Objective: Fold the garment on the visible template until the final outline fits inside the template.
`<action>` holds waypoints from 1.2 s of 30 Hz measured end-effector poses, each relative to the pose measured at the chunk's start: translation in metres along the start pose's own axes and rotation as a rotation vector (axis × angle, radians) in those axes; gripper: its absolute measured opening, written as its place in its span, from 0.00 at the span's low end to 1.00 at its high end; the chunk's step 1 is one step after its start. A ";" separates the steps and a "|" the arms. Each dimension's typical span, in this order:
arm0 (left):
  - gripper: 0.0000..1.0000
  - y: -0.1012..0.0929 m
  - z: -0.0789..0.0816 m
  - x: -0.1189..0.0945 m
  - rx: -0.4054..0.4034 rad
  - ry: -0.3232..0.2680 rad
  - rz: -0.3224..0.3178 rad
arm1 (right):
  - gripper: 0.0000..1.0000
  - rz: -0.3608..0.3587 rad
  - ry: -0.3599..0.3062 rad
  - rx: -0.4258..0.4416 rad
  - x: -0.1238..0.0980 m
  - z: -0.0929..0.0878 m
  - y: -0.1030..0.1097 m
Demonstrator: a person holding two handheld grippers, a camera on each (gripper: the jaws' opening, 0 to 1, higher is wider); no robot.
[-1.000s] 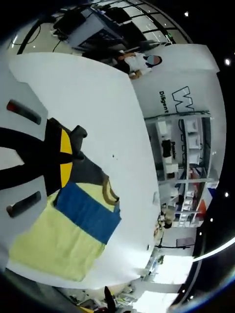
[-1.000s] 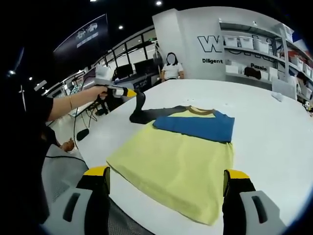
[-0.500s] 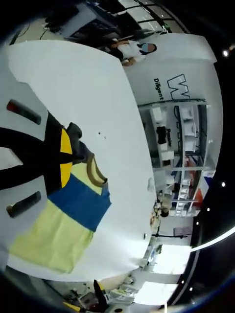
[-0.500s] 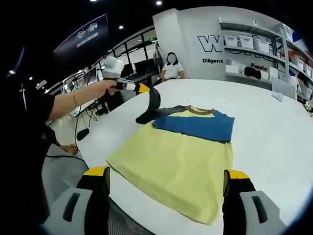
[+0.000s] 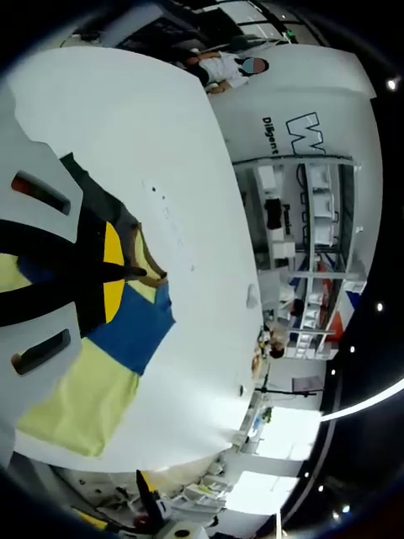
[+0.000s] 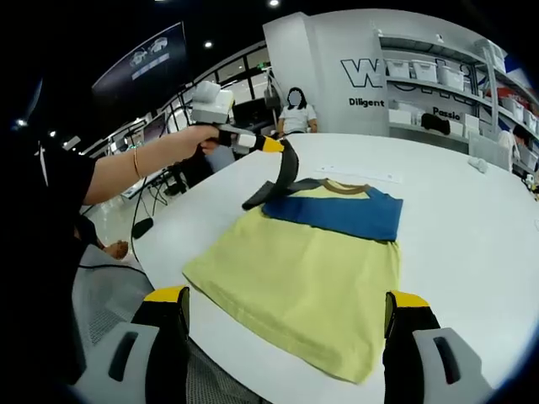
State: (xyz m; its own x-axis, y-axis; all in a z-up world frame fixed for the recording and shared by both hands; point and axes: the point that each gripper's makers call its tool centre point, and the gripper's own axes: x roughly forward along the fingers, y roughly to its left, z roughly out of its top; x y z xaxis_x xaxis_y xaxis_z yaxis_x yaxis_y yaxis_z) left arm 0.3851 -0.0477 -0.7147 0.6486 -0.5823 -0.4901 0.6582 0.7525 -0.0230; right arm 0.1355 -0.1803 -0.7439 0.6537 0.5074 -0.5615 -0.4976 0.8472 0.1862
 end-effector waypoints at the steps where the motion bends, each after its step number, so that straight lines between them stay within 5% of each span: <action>1: 0.00 -0.003 0.001 0.002 0.007 0.001 -0.003 | 0.99 0.001 0.000 0.001 0.000 0.000 0.000; 30: 0.00 -0.074 0.023 0.063 0.013 0.033 -0.127 | 0.99 -0.002 0.024 0.015 -0.002 -0.009 -0.004; 36: 0.00 -0.085 0.017 0.074 0.026 0.056 -0.145 | 0.99 -0.005 0.023 0.022 -0.003 -0.011 -0.004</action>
State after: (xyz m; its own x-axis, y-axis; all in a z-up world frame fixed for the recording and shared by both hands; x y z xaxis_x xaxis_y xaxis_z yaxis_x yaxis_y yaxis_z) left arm 0.3836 -0.1598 -0.7344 0.5241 -0.6656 -0.5314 0.7534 0.6532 -0.0752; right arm 0.1292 -0.1866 -0.7513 0.6424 0.4998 -0.5810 -0.4819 0.8529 0.2008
